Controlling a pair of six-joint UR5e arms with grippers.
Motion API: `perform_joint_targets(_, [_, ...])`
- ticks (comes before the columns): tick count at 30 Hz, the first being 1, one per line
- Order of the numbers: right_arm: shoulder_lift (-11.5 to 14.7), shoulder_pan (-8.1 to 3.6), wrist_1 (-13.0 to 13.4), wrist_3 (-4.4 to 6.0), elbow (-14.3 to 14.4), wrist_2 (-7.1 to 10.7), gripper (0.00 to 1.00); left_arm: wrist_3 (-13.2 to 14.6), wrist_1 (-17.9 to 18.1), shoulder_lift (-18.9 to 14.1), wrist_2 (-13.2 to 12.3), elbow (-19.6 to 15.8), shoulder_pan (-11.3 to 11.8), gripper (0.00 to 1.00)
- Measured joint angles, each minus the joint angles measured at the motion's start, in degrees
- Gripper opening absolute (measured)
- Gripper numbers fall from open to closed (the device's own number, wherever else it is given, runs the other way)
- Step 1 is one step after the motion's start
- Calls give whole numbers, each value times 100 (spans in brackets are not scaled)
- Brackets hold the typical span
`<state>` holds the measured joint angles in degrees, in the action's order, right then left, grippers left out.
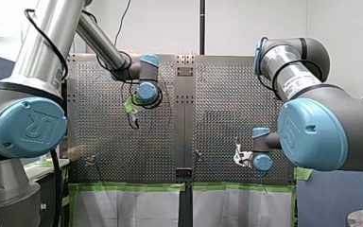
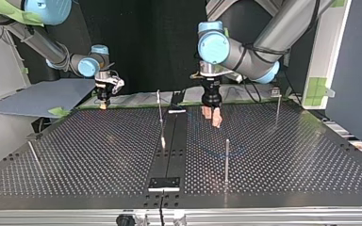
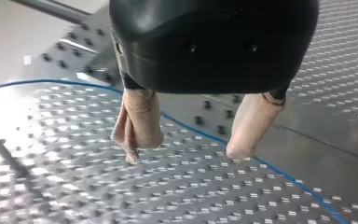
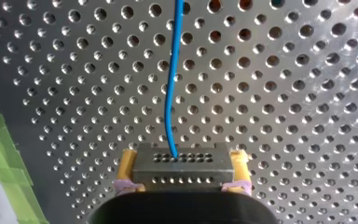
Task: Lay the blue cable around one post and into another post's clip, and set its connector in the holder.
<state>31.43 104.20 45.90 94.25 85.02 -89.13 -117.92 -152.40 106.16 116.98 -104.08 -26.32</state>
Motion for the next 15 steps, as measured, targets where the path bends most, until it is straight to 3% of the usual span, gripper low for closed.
perform_joint_targets(10, [0, 33, 24, -10, 1, 0, 1, -518, -103, -518, 370, -2, 212, 100])
perform_joint_targets(15, [0, 47, 23, -16, 1, 0, 1, -782, -64, -782, 403, 1, 301, 100])
